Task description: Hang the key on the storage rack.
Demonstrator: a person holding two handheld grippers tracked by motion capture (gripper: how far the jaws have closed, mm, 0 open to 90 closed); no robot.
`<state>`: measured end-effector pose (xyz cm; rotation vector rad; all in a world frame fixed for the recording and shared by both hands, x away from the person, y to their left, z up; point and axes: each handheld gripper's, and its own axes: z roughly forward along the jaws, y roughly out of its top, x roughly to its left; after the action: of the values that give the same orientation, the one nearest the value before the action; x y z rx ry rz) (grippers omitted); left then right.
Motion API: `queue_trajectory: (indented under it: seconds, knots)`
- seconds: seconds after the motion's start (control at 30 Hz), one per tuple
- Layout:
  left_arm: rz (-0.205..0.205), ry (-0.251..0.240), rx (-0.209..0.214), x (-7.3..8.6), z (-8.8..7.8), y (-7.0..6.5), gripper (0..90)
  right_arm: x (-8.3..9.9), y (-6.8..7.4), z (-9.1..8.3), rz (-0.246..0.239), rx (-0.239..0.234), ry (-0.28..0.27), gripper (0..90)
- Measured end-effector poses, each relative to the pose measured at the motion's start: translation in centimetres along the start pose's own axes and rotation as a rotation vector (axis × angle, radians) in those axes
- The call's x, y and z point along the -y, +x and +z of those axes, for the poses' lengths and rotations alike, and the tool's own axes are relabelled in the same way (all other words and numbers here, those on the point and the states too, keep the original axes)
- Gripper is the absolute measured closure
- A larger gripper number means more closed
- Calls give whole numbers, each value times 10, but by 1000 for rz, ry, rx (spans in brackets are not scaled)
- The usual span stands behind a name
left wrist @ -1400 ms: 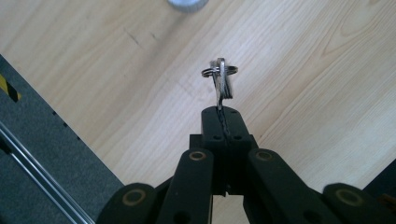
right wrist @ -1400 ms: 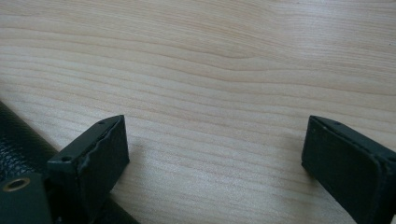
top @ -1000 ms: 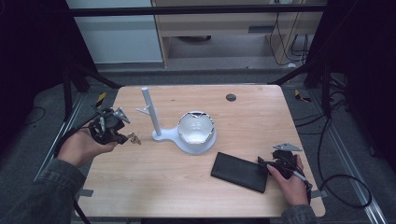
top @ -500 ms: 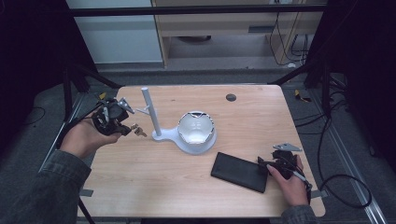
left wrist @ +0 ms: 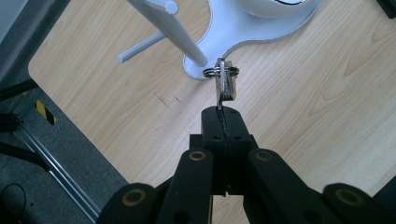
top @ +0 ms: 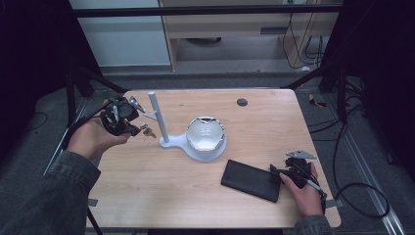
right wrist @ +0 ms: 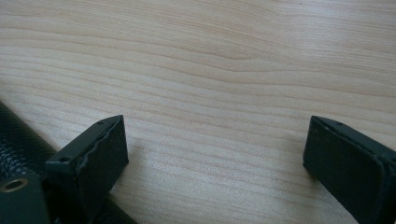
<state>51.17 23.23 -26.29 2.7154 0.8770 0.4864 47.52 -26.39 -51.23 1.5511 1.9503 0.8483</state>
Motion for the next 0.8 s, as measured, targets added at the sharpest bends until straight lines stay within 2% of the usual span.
queue_trajectory:
  seconds: [0.4, 0.8]
  knots:
    - [3, -18, -24, -9, -5, -4, 899, 0, 0, 0, 0, 1, 0, 66]
    - [-9, -5, -36, -19, -10, 2, 899, 0, 0, 0, -1, 1, 0, 67]
